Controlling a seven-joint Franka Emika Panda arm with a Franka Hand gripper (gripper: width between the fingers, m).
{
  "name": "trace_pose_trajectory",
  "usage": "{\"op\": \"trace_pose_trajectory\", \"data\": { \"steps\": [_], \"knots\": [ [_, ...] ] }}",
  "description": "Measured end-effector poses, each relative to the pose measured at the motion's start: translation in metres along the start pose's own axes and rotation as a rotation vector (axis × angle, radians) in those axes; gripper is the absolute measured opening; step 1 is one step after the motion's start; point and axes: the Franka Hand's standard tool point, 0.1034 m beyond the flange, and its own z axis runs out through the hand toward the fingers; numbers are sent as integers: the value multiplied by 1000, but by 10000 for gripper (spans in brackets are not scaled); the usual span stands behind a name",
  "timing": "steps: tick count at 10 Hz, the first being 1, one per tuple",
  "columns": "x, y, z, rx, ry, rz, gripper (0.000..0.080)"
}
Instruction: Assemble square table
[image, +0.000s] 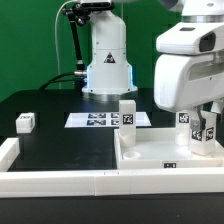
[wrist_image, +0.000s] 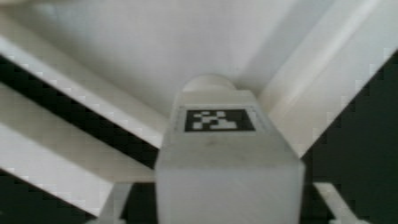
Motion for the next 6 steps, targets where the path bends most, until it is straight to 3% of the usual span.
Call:
{"op": "trace_pose_trajectory", "data": {
  "steps": [6],
  "knots": [
    [-1, 3, 1, -7, 0, 719, 291]
  ]
}}
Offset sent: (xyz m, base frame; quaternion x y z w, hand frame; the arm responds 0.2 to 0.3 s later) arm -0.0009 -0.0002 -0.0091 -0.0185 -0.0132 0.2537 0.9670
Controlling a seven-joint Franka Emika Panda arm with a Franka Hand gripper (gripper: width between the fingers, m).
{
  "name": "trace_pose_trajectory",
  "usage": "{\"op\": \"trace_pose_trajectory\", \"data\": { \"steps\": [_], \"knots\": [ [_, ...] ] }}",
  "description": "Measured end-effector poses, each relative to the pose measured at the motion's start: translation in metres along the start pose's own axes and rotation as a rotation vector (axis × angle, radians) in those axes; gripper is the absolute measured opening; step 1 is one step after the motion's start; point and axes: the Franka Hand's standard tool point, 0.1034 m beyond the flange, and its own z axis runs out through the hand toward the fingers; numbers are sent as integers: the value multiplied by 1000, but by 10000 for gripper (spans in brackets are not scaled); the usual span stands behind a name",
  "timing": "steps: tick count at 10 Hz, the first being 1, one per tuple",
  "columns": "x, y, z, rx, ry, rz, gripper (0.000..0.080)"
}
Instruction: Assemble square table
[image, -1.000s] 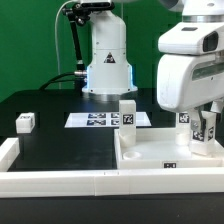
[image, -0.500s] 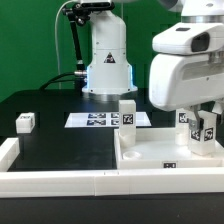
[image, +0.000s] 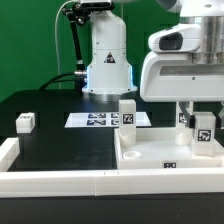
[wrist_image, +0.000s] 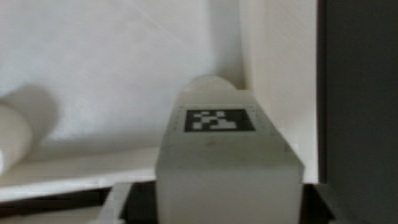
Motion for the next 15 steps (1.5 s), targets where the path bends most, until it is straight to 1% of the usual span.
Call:
{"op": "trace_pose_trajectory", "data": {
  "steps": [4, 6, 7, 8, 9, 10, 11, 12, 14, 15],
  "knots": [
    [0, 2, 0, -6, 0, 374, 291],
    [0, 2, 0, -5, 0, 449, 291],
    [0, 2, 1, -5, 0, 463, 357],
    [0, 2, 0, -5, 0, 452, 357],
    [-1, 0, 0, -4, 1, 425, 531],
    [-2, -2, 0, -3, 0, 366, 531],
    [-3, -4, -1, -3, 0, 332, 628],
    [-4, -6, -1, -2, -1, 243, 643],
    [-5, -7, 0, 2, 3, 43, 649],
    [-5, -9, 0, 2, 3, -17, 649]
  ]
}}
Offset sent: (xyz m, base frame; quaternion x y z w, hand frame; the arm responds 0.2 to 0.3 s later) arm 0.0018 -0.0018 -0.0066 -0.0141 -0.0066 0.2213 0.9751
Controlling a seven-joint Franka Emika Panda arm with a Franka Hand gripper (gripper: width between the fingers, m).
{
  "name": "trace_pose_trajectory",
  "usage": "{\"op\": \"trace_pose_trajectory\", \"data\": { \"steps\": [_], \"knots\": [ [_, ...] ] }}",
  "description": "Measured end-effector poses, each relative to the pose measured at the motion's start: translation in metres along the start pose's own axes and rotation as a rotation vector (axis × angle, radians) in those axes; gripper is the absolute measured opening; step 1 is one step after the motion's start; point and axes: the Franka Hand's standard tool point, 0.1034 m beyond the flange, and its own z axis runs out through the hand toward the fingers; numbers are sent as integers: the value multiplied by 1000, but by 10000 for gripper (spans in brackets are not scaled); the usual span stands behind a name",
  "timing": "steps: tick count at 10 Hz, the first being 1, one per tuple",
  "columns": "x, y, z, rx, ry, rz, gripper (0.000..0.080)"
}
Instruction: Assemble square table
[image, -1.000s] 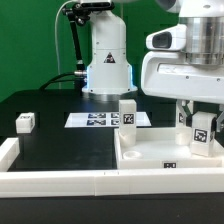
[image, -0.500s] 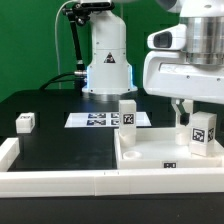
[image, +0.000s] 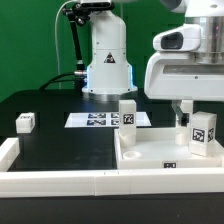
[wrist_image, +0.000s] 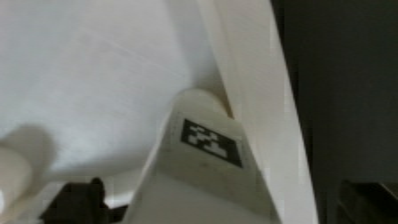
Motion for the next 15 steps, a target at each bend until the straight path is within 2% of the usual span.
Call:
{"op": "trace_pose_trajectory", "data": {
  "steps": [6, 12, 13, 14, 15],
  "knots": [
    [2, 4, 0, -1, 1, -561, 649],
    [3, 6, 0, -12, 0, -798, 649],
    [3, 7, 1, -12, -1, -794, 537],
    [3, 7, 1, -12, -1, -794, 383],
    [3, 7, 1, -12, -1, -793, 383]
  ]
}}
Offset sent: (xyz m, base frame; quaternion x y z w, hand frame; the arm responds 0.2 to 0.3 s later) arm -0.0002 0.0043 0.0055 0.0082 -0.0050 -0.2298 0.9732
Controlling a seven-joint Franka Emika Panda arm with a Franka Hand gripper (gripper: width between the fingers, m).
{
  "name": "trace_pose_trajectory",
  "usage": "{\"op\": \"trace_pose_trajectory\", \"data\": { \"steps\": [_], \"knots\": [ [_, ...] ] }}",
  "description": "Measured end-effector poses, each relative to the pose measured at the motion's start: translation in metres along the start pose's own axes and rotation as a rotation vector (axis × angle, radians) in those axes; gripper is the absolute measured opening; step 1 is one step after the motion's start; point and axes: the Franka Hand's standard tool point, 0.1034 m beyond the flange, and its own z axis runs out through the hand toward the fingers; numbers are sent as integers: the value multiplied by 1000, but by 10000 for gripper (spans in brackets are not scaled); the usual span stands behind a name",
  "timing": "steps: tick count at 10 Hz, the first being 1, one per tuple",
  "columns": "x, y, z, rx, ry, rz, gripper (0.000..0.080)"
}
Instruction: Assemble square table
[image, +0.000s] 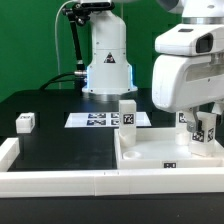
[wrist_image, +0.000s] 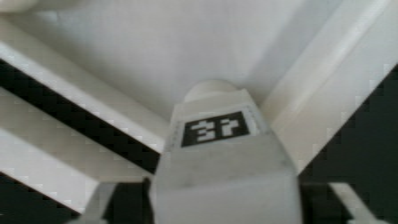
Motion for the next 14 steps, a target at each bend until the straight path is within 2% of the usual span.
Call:
{"op": "trace_pose_trajectory", "data": {
  "steps": [1, 4, 8, 14],
  "knots": [
    [0, 0, 0, 0, 0, 5, 290],
    [0, 0, 0, 0, 0, 78, 290],
    [1, 7, 1, -6, 8, 474, 291],
    [4, 4, 2, 4, 24, 1074, 292]
  ]
}}
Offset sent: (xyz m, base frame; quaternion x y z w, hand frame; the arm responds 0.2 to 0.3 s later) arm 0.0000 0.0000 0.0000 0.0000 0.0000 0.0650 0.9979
